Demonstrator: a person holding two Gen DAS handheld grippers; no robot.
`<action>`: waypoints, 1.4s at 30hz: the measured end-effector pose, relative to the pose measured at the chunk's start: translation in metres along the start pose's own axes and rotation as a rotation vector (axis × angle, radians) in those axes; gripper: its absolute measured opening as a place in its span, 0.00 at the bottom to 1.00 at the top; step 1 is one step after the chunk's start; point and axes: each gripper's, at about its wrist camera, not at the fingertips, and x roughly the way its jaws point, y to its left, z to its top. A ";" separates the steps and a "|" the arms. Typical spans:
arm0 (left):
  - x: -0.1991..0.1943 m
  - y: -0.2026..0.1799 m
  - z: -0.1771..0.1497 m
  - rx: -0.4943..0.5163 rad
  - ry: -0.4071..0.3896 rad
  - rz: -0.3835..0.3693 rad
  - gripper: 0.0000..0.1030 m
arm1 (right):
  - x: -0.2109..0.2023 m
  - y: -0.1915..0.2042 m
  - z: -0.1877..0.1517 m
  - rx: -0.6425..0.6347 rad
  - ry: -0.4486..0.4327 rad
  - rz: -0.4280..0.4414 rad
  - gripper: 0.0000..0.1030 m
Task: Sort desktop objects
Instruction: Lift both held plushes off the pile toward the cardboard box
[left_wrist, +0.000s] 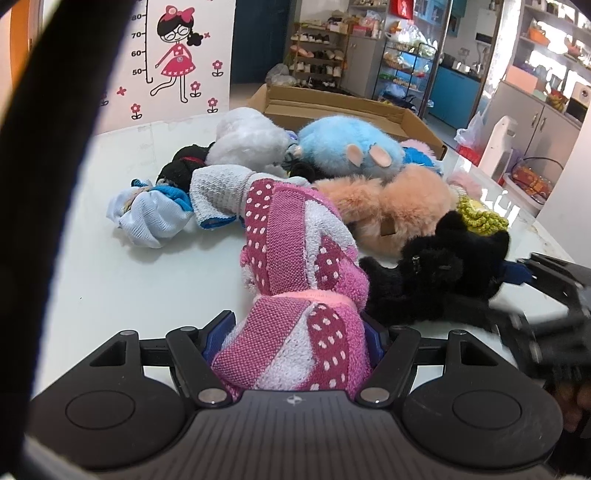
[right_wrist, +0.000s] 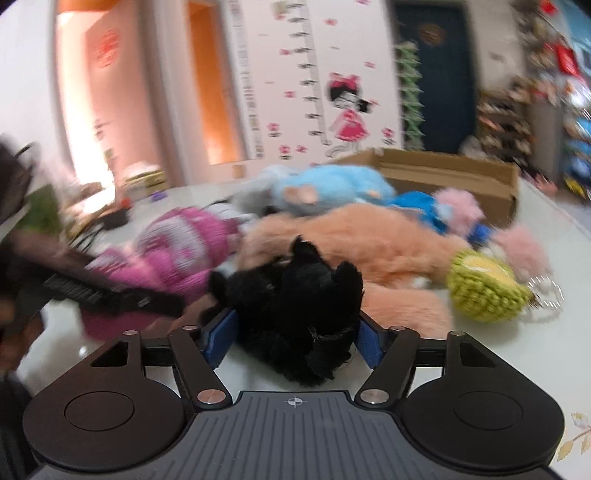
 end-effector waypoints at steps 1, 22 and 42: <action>0.000 0.001 -0.001 -0.005 0.000 0.001 0.64 | 0.000 0.004 -0.001 -0.027 0.001 0.007 0.77; 0.004 0.010 -0.006 -0.016 0.025 0.016 0.65 | 0.055 -0.026 0.025 0.072 0.127 0.149 0.82; 0.004 0.004 -0.004 0.046 0.026 0.096 0.58 | 0.061 -0.026 0.025 0.140 0.116 0.217 0.38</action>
